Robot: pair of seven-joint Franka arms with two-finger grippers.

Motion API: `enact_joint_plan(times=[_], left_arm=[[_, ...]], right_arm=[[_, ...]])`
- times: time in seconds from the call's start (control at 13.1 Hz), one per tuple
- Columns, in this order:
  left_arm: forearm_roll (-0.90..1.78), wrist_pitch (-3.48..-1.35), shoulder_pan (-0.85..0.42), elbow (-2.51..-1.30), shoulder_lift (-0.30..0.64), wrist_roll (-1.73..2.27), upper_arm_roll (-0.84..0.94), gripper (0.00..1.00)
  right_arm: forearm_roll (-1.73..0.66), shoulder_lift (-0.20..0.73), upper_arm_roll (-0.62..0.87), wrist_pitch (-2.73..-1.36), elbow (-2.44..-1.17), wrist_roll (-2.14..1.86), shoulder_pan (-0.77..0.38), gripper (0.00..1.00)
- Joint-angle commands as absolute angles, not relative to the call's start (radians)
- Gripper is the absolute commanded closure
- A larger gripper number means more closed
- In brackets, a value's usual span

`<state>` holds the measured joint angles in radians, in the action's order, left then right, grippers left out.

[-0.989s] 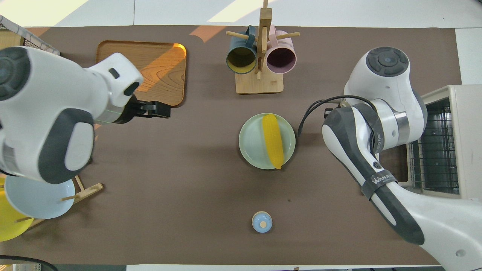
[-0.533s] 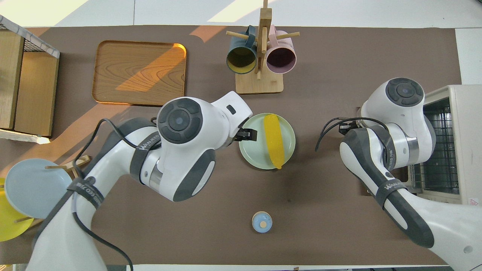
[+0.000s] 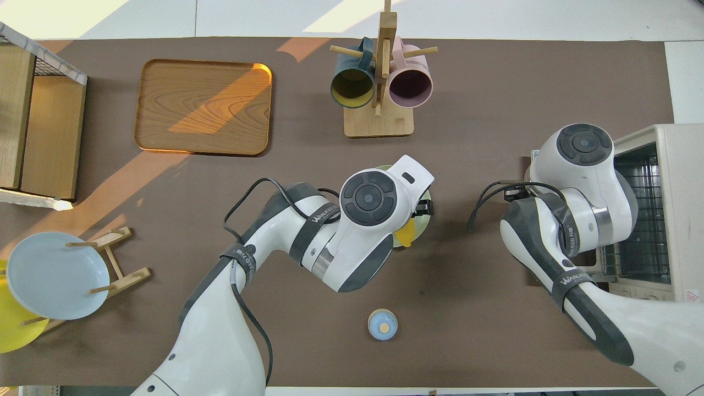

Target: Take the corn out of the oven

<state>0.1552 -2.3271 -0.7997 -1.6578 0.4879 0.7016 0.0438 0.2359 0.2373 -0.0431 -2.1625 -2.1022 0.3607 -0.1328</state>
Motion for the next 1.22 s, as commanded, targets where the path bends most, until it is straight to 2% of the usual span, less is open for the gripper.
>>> enact_joint_plan(times=[0.0,0.23,0.3,0.53,0.61,0.76,0.84,0.91,0.99,1.07,1.14], left_arm=[[0.161,-2.368,-0.816,-1.64,0.518,0.727,0.02,0.0],[0.15,-2.424,-0.825,-1.647,0.549,0.796,0.02,0.0],[0.15,-2.436,-0.828,-1.643,0.581,0.801,0.018,0.0],[0.146,-2.444,-0.813,-1.615,0.595,0.79,0.018,0.01],[0.141,-2.444,-0.813,-1.611,0.597,0.788,0.018,0.12],[0.129,-2.444,-0.811,-1.611,0.595,0.784,0.018,0.54],[0.129,-2.441,-0.81,-1.609,0.594,0.782,0.018,0.71],[0.129,-2.439,-0.802,-1.611,0.591,0.781,0.018,0.84],[0.129,-2.431,-0.787,-1.611,0.585,0.781,0.02,0.96],[0.132,-2.399,-0.785,-1.606,0.575,0.781,0.02,1.0],[0.133,-2.372,-0.779,-1.6,0.559,0.781,0.02,1.0]], right_arm=[[0.322,0.206,-0.037,-2.097,-2.088,0.324,-0.106,1.0],[0.324,0.175,-0.035,-1.933,-1.97,0.171,-0.059,1.0],[0.322,0.149,-0.035,-1.905,-1.962,0.125,-0.04,1.0],[0.322,0.086,-0.035,-1.803,-1.927,0.008,0.012,1.0],[0.321,0.08,-0.035,-1.761,-1.901,-0.027,0.03,1.0],[0.319,0.063,-0.035,-1.714,-1.873,-0.064,0.043,1.0],[0.315,0.049,-0.035,-1.701,-1.868,-0.078,0.043,1.0],[0.311,0.043,-0.032,-1.691,-1.867,-0.08,0.041,1.0],[0.307,0.032,-0.029,-1.681,-1.858,-0.08,0.035,1.0],[0.287,0.029,-0.028,-1.665,-1.839,-0.08,0.032,1.0],[0.223,0.026,-0.025,-1.62,-1.777,-0.08,0.029,1.0]])
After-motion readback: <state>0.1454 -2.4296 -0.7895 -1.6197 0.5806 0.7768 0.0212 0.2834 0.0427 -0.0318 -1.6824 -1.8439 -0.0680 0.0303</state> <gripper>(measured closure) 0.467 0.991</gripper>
